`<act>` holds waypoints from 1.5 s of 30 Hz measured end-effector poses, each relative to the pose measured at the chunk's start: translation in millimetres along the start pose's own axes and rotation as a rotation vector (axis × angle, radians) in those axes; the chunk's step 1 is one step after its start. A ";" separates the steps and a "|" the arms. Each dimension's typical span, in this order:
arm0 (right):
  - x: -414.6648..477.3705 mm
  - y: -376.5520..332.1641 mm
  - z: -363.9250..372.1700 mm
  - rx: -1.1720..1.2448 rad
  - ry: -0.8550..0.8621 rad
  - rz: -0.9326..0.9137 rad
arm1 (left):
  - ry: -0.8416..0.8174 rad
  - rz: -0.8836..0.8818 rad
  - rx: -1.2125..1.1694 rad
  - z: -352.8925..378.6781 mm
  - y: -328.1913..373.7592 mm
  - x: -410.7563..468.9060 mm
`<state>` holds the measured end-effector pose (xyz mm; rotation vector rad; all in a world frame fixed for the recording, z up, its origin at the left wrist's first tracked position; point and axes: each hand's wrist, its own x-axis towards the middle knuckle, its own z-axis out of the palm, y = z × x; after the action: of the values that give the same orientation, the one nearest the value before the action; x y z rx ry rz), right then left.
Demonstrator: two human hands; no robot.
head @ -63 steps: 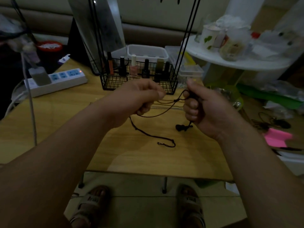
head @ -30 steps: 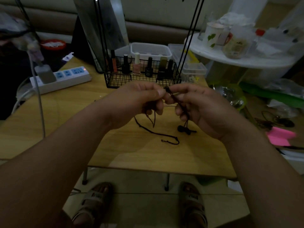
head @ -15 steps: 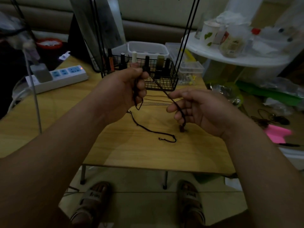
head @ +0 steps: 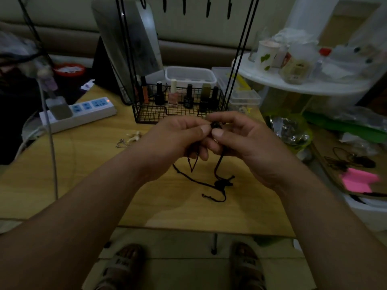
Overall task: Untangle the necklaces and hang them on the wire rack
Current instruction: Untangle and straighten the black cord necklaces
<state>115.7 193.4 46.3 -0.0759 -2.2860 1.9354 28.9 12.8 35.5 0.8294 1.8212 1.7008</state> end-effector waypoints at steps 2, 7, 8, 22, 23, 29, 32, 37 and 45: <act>0.5 2.2 1.6 -0.096 0.048 -0.070 | -0.001 0.002 0.061 1.3 1.1 -1.6; 3.0 5.8 -0.3 -0.237 0.147 -0.137 | 0.031 -0.012 0.201 1.5 0.6 -3.4; 3.2 6.5 -1.4 -0.250 0.160 -0.131 | 0.041 -0.011 0.217 1.7 0.2 -3.4; 2.3 6.9 1.8 -0.228 0.155 -0.091 | 0.094 0.054 0.310 1.3 -0.7 -5.0; 2.1 6.8 2.6 -0.242 0.144 -0.101 | 0.097 0.059 0.315 0.9 -0.7 -5.1; -0.1 6.0 5.9 -0.286 0.104 -0.128 | 0.076 0.039 0.262 -3.2 0.9 -5.8; -1.1 5.6 6.2 -0.308 0.083 -0.136 | 0.037 0.005 0.198 -6.1 1.5 -5.7; -2.5 5.1 8.6 -0.330 0.077 -0.142 | 0.033 -0.021 0.093 -8.1 3.1 -5.3; -2.2 4.1 9.8 -0.310 0.156 -0.114 | 0.122 -0.010 0.052 -7.7 4.0 -3.9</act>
<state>116.2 184.3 40.5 -0.1224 -2.4057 1.4545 26.3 4.8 40.0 0.7508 1.9542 1.7392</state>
